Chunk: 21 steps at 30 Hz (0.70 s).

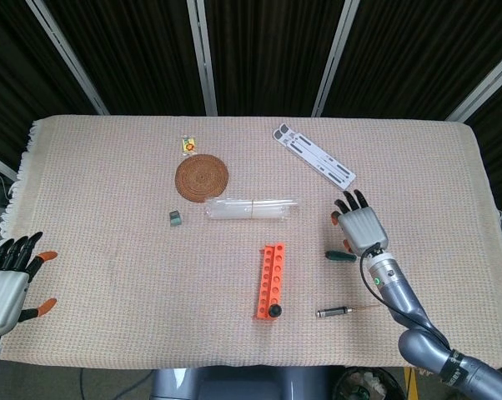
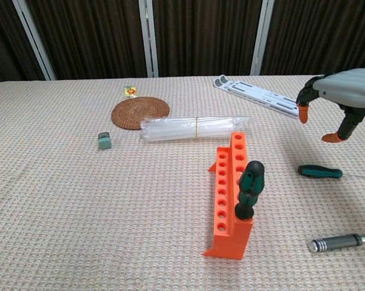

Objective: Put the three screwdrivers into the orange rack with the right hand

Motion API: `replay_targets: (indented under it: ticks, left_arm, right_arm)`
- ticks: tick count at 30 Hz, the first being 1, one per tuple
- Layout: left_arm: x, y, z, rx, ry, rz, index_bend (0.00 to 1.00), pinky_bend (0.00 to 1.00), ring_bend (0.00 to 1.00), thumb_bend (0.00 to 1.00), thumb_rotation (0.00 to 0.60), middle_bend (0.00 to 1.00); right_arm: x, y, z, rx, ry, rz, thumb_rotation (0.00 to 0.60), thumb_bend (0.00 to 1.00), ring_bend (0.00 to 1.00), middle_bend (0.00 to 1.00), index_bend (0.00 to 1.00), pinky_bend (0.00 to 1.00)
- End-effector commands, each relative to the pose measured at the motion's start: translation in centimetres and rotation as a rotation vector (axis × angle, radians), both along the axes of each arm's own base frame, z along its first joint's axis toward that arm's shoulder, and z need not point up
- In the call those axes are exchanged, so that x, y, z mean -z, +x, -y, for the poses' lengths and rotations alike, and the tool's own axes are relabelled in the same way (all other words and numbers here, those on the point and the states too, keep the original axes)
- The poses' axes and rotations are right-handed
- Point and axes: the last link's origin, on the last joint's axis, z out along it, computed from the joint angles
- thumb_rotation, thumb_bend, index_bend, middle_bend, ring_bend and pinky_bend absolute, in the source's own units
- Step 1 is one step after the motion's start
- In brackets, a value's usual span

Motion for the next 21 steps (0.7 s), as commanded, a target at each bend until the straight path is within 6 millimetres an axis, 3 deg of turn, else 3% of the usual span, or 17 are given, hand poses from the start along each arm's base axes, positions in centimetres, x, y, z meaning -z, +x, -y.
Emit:
replay_targets:
  ticks: [1, 7, 21]
  left_arm:
    - [0.0, -0.1, 0.0, -0.004, 0.000, 0.000, 0.25, 0.00, 0.00, 0.14, 0.600, 0.00]
    - [0.0, -0.3, 0.1, -0.010, 0.000, -0.001, 0.25, 0.00, 0.00, 0.14, 0.600, 0.00]
    - [0.1, -0.3, 0.0, -0.009, -0.003, 0.001, 0.25, 0.00, 0.00, 0.14, 0.600, 0.00]
  right_arm:
    - [0.8, 0.0, -0.2, 0.013, 0.047, -0.028, 0.600, 0.17, 0.00, 0.16, 0.42, 0.00]
    - [1.5, -0.4, -0.3, 0.042, 0.074, -0.057, 0.600, 0.12, 0.00, 0.16, 0.44, 0.00]
    - [2.8, -0.7, -0.8, 0.054, 0.122, -0.120, 0.600, 0.16, 0.00, 0.15, 0.46, 0.00]
